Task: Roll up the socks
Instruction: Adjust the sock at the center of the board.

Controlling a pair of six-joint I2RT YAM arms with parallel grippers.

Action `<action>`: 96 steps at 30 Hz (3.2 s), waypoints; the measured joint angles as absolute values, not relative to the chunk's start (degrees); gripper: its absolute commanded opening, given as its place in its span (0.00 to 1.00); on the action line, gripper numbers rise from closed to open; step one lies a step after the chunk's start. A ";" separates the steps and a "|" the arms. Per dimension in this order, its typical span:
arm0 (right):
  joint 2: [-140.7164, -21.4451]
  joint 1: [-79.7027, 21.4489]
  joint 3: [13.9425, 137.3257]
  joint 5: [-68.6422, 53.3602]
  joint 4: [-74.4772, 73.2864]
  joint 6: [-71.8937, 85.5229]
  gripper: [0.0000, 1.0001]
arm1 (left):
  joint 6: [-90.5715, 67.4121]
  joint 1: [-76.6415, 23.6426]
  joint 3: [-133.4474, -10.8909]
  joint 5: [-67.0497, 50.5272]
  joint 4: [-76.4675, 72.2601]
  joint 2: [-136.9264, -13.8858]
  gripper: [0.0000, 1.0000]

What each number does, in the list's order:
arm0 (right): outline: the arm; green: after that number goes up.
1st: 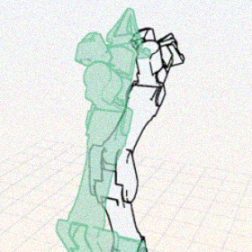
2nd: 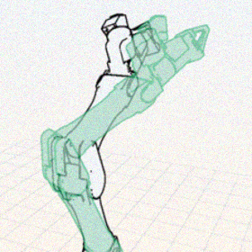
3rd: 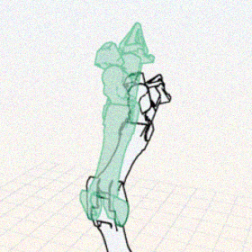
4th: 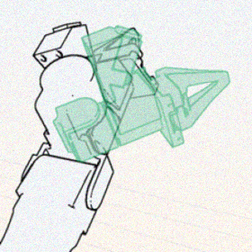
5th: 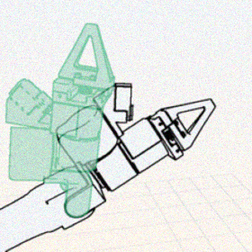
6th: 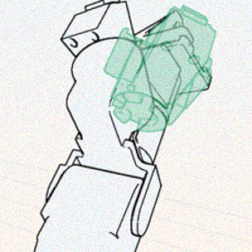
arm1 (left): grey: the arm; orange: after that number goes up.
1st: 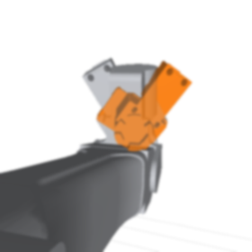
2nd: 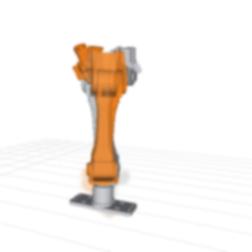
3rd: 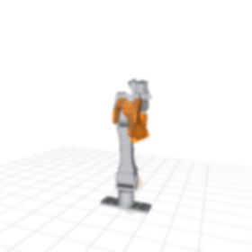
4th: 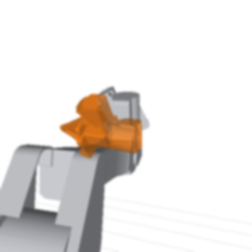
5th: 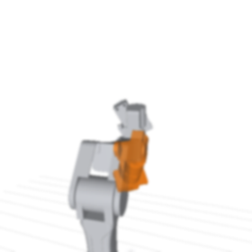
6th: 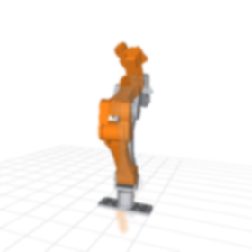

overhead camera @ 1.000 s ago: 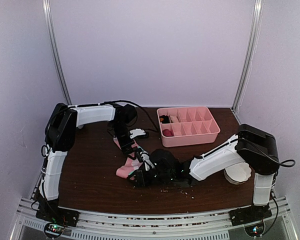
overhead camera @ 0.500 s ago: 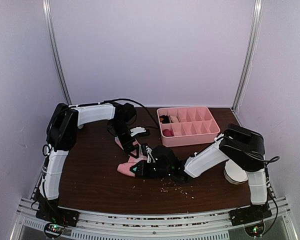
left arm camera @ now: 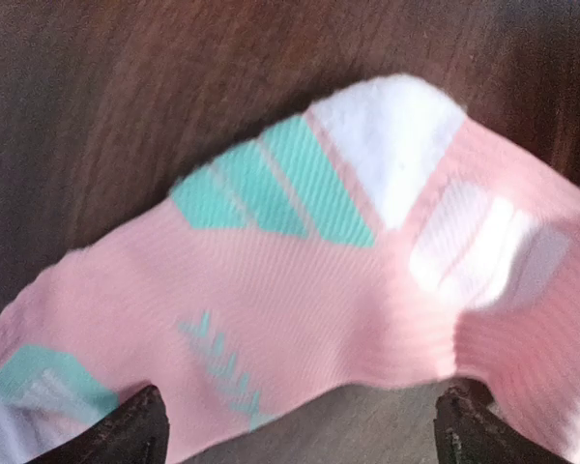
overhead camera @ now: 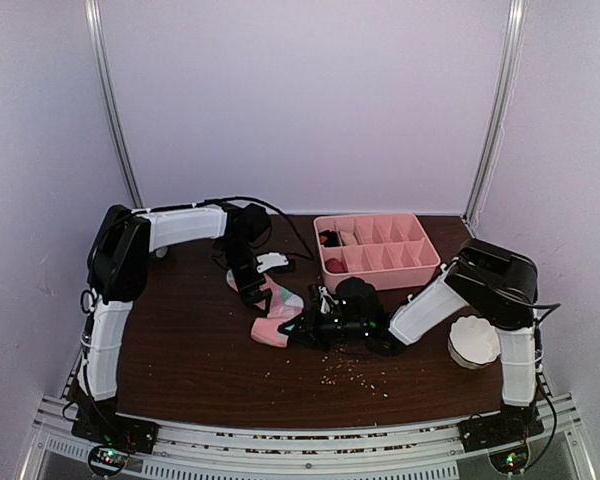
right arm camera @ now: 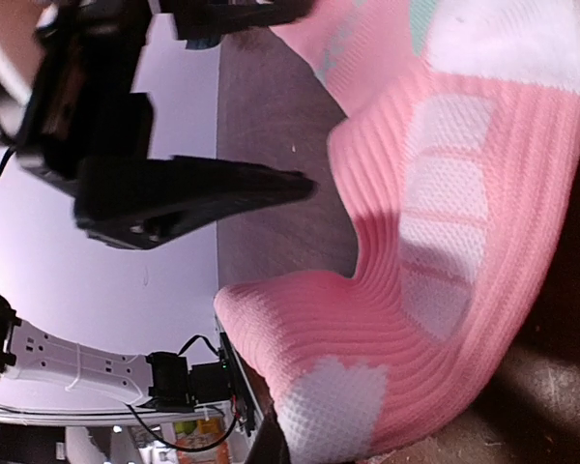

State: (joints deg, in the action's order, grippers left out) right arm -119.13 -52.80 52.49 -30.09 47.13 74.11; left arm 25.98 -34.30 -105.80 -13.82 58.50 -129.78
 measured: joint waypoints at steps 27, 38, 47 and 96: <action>-122.30 -52.25 56.42 -39.29 54.43 94.02 0.00 | 39.51 -33.04 -67.79 -6.11 40.12 -98.21 0.98; -122.30 -52.25 56.03 -39.33 57.30 97.14 0.00 | 39.11 -39.42 -64.03 -4.27 29.12 -96.53 0.98; -122.08 -52.25 55.75 -38.74 42.74 88.07 0.00 | 39.09 -39.42 -62.61 -10.44 32.36 -94.06 0.98; -122.45 -52.03 54.37 -36.12 52.14 89.97 0.00 | 41.34 -39.22 -85.58 -31.11 56.21 -115.26 0.41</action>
